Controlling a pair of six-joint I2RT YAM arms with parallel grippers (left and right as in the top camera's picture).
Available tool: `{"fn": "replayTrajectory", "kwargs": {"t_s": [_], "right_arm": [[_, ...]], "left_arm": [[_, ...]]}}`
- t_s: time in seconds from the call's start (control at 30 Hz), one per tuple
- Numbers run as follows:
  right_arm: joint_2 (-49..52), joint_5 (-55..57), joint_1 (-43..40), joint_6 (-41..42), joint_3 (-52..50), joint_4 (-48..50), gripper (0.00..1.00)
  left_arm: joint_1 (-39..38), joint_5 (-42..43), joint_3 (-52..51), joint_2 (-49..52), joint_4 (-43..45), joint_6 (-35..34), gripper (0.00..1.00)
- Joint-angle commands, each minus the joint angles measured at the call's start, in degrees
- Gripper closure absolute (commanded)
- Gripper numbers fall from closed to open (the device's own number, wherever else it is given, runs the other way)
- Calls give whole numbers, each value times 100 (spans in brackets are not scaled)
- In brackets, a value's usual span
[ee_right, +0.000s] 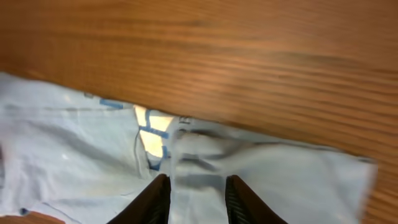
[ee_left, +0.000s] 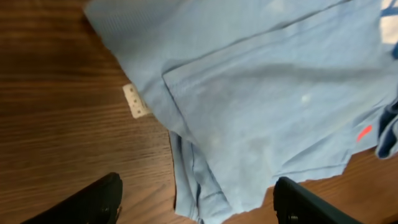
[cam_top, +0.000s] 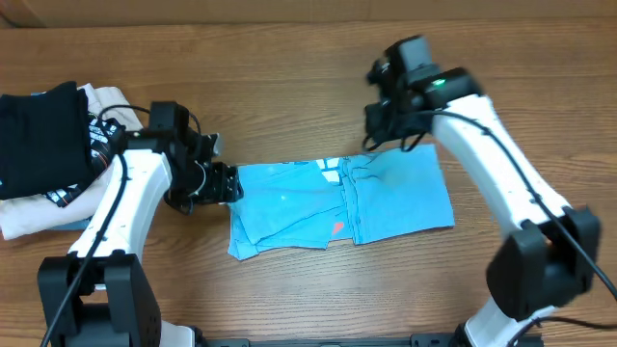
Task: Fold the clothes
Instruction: 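Move the left gripper to the shirt's left edge, right gripper retracting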
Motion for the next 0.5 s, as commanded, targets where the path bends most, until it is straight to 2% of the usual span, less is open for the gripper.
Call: {"fn": "replayTrajectory", "kwargs": {"t_s": [0.0, 0.23, 0.47], "right_arm": [[-181, 17, -315, 4, 157, -162, 67], [-186, 15, -807, 7, 157, -428, 67], [-186, 15, -979, 4, 157, -542, 67]], "left_arm": [[-11, 11, -431, -42, 315, -39, 18], [-11, 210, -1038, 136, 1222, -57, 17], [-155, 413, -1220, 625, 1703, -57, 17]]}}
